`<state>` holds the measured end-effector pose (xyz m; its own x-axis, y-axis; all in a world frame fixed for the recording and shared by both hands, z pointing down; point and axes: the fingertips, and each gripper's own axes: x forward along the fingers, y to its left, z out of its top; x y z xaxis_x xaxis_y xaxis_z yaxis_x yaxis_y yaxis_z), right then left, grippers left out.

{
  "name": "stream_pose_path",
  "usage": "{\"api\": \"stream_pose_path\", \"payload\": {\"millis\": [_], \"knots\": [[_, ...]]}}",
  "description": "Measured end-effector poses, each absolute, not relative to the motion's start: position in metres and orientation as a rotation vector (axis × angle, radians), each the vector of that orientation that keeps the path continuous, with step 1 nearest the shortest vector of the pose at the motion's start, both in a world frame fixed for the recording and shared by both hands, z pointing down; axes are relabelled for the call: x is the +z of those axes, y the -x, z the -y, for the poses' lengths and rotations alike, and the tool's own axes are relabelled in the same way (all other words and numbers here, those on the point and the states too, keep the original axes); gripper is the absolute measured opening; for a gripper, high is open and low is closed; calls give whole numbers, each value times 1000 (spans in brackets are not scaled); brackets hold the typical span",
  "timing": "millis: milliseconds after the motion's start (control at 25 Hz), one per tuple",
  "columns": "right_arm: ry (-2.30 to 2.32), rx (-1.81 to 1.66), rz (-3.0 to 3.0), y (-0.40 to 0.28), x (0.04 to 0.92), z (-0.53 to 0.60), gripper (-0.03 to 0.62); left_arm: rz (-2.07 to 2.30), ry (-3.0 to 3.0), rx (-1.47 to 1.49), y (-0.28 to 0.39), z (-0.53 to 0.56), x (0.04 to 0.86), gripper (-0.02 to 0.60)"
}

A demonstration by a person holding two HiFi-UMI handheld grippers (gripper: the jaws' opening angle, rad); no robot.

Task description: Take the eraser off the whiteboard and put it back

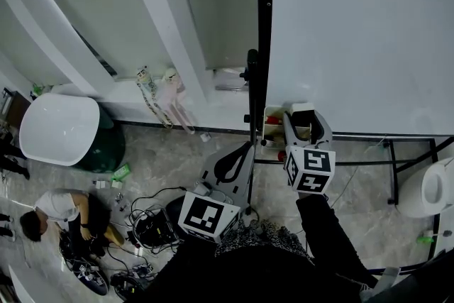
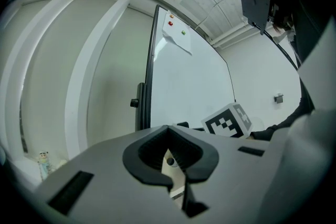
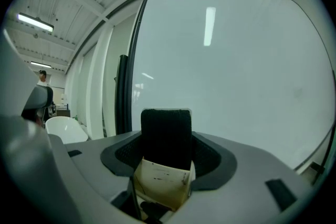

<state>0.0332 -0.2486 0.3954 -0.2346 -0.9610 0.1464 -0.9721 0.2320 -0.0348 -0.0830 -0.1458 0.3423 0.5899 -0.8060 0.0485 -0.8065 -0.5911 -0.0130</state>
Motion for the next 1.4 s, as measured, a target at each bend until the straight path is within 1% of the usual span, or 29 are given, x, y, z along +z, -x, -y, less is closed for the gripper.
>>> {"api": "stream_pose_path", "payload": {"millis": [600, 880, 1400], "knots": [[-1847, 161, 2423, -32, 397, 247, 268, 1371, -2816, 55, 74, 147, 345, 2], [-1848, 104, 2438, -37, 381, 235, 268, 1339, -2832, 57, 68, 145, 347, 2], [-1919, 42, 2434, -75, 351, 199, 268, 1208, -2909, 15, 33, 137, 337, 2]]}}
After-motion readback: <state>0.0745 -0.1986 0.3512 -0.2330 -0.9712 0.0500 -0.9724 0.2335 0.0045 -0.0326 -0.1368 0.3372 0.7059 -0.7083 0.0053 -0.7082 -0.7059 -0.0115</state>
